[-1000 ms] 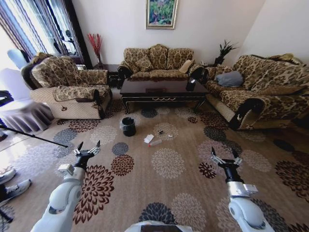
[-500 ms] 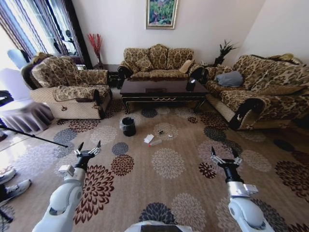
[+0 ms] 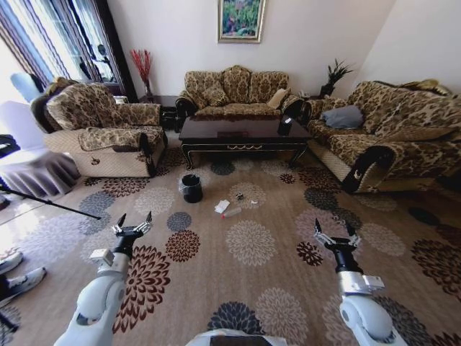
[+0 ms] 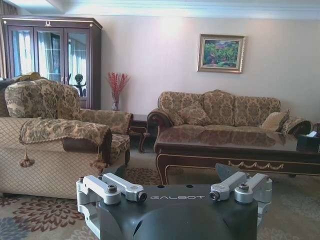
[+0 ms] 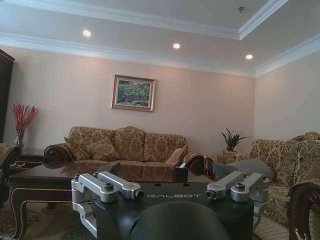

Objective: Move to the front of the table and pick up the trash from the floor, then place it into the trash bin.

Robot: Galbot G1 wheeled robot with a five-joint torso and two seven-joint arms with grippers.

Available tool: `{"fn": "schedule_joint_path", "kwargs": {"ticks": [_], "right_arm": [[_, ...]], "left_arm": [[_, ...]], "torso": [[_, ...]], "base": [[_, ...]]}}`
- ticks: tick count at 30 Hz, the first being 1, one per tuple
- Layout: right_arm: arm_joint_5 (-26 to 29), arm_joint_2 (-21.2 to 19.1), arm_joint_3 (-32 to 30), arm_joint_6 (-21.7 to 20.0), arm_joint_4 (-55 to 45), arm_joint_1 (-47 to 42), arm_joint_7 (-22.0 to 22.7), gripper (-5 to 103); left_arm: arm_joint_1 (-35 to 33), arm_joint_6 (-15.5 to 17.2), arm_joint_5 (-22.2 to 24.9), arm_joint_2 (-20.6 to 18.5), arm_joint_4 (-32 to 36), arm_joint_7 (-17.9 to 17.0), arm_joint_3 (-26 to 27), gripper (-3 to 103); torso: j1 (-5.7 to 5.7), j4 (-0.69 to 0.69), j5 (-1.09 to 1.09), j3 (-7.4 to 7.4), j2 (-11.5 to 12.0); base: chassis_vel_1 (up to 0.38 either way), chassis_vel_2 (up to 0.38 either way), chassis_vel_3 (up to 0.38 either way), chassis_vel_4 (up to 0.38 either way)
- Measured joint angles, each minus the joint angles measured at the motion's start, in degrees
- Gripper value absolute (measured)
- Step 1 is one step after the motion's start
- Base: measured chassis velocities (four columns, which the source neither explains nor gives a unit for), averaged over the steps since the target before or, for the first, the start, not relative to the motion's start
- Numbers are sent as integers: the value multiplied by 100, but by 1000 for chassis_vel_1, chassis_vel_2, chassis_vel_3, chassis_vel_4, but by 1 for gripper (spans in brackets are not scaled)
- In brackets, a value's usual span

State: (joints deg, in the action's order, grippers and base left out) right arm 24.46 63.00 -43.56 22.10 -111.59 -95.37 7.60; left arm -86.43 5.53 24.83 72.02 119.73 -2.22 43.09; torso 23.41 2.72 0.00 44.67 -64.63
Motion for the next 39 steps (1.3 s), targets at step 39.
{"fn": "schedule_joint_path", "kwargs": {"ticks": [39], "right_arm": [[-128,125,112,158,287,34,80,100]], "left_arm": [[2,-116,59,-234,-149,22,46,100]], "torso": [[-507,0,-1,-647,1153]], "base": [[0,0,0,0]]}}
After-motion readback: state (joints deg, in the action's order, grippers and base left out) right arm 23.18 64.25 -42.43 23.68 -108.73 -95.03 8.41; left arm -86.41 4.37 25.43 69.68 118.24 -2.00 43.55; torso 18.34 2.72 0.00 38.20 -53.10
